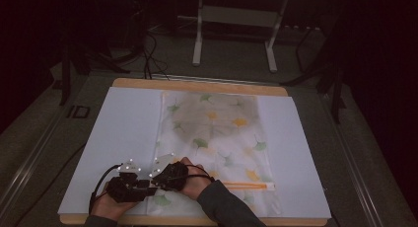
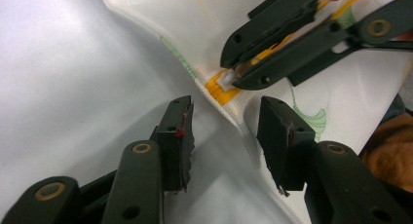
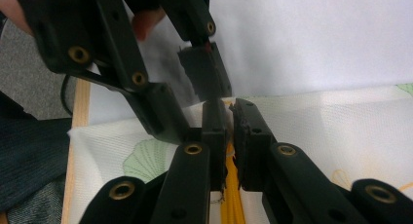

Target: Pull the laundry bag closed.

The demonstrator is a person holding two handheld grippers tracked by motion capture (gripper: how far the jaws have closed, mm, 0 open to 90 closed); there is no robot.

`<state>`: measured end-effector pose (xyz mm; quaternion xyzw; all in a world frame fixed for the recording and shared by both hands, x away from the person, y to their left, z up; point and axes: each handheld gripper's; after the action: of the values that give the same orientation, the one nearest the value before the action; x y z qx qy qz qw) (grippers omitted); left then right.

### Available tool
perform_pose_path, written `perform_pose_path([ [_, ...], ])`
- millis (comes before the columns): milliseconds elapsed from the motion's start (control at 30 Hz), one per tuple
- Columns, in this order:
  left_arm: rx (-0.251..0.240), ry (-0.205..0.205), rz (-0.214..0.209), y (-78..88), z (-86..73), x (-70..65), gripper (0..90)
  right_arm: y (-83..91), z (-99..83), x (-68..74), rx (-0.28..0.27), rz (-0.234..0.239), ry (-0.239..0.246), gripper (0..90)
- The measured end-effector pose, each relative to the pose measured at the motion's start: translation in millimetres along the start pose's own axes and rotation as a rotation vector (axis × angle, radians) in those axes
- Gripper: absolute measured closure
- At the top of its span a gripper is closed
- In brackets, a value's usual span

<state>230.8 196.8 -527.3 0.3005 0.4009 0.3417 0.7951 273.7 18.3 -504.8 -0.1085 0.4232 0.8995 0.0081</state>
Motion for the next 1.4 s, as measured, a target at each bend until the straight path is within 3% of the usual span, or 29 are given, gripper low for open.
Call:
perform_pose_path([
  [467,0.008,0.009,-0.074,-6.9,3.8,1.1,64.2,6.0,3.3,1.2,-0.016,-0.012,0.012,84.4],
  [633,0.020,0.011,-0.083,-8.9,3.1,2.7,74.4,5.7,2.0,0.7,-0.020,-0.008,0.007,84.4],
  [933,0.017,0.011,-0.071,-10.8,2.6,2.4,84.8,4.4,-2.0,0.8,-0.018,0.002,0.005,84.5],
  [1400,0.021,0.002,-0.066,-9.7,1.8,3.9,86.6,0.9,-10.5,-0.8,-0.004,0.020,0.004,84.7],
])
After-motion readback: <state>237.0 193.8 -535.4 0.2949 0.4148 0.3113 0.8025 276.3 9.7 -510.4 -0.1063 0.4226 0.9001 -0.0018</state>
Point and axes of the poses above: each handheld gripper's, and its own axes: y roughly backward along the jaws, z roughly out of its top, x roughly to its left, and after that the axes turned 13 degrees about y, right-handed
